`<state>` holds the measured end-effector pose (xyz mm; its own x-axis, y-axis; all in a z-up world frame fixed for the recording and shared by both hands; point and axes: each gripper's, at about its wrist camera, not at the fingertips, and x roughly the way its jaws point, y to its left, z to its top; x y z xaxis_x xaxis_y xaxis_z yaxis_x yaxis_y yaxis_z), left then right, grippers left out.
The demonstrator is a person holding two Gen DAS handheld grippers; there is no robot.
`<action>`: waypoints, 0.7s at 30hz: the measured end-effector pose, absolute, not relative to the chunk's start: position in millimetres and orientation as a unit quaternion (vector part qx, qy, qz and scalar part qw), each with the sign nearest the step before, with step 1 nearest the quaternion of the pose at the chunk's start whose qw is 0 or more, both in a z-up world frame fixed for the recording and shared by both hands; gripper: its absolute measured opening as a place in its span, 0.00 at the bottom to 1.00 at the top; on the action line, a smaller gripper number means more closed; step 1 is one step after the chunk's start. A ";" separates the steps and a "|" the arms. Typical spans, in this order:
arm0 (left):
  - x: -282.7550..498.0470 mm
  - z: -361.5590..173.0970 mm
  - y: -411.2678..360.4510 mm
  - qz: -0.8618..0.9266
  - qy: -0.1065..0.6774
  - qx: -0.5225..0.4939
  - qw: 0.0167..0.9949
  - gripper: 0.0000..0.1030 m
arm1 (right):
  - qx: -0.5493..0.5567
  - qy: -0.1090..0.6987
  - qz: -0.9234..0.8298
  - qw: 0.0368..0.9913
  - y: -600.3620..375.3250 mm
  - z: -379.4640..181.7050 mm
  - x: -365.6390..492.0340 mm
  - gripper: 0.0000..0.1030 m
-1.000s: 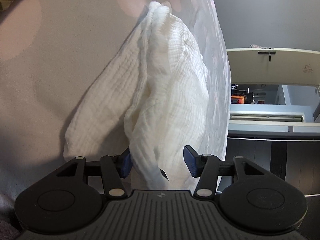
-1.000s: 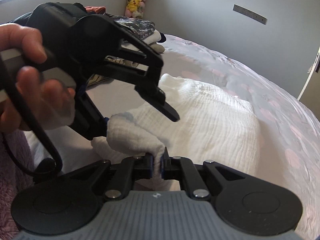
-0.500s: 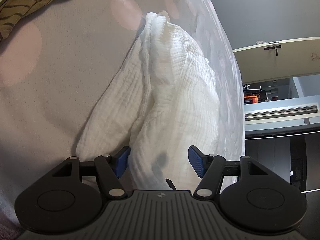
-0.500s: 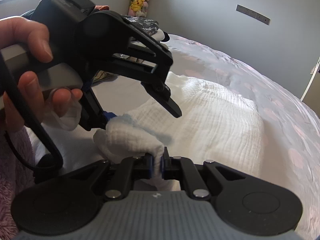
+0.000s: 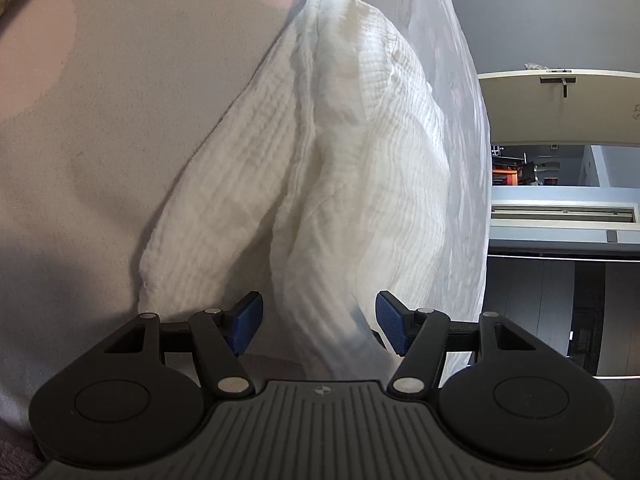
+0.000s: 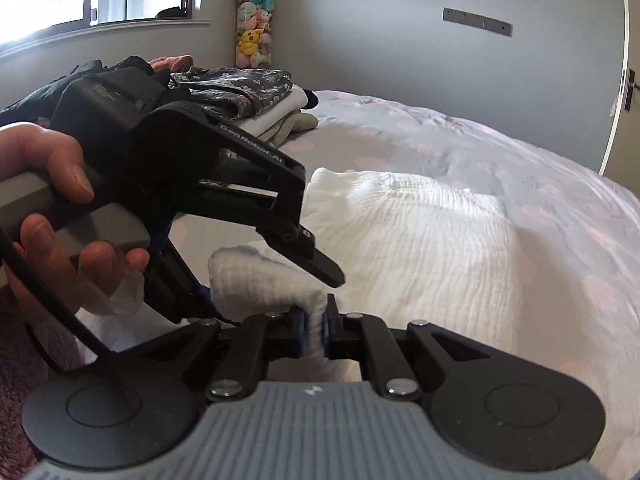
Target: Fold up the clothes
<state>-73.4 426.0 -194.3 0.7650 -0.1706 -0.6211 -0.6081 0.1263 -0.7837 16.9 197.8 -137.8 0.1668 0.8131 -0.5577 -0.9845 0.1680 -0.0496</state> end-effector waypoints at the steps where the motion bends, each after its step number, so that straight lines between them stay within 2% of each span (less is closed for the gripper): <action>1: -73.7 -195.5 426.3 0.157 0.303 -0.645 0.684 0.49 | -0.210 0.206 0.612 0.734 198.2 -138.1 15.8 0.09; 4: -75.1 -197.5 427.4 0.153 0.300 -0.648 0.683 0.30 | -0.220 0.201 0.616 0.729 198.8 -138.1 13.6 0.09; 5: -74.9 -191.9 425.5 0.155 0.300 -0.632 0.697 0.28 | -0.225 0.201 0.617 0.726 198.9 -138.4 12.9 0.12; 7: -74.6 -180.5 421.6 0.159 0.299 -0.598 0.726 0.15 | -0.237 0.201 0.617 0.723 198.1 -138.0 8.7 0.15; 8: -74.4 -174.8 419.7 0.161 0.298 -0.581 0.740 0.12 | -0.243 0.200 0.616 0.722 197.6 -137.8 6.5 0.16; 9: -74.2 -169.1 417.8 0.163 0.297 -0.563 0.753 0.11 | -0.250 0.199 0.612 0.723 197.0 -136.5 6.3 0.26; 11: -73.9 -157.7 413.9 0.167 0.295 -0.527 0.779 0.09 | -0.259 0.198 0.601 0.730 192.9 -132.0 9.0 0.39; 14: -73.4 -140.6 408.1 0.172 0.291 -0.471 0.815 0.08 | -0.267 0.208 0.573 0.747 181.1 -122.4 23.9 0.51; 15: -73.2 -134.9 406.2 0.174 0.289 -0.452 0.826 0.08 | -0.271 0.216 0.560 0.752 176.9 -121.2 30.5 0.54; 18: -71.6 -120.8 401.7 0.186 0.298 -0.417 0.838 0.08 | -0.278 0.251 0.502 0.780 163.2 -123.4 57.9 0.54; 21: -75.8 -139.9 412.9 0.223 0.343 -0.448 0.795 0.08 | -0.236 0.329 0.468 0.786 156.8 -129.9 88.8 0.54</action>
<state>-75.8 412.9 -139.9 0.6652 0.0470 -0.7452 -0.6616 0.4997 -0.5591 88.8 156.8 -129.9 0.3456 0.5801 -0.7376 -0.8904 0.4510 -0.0625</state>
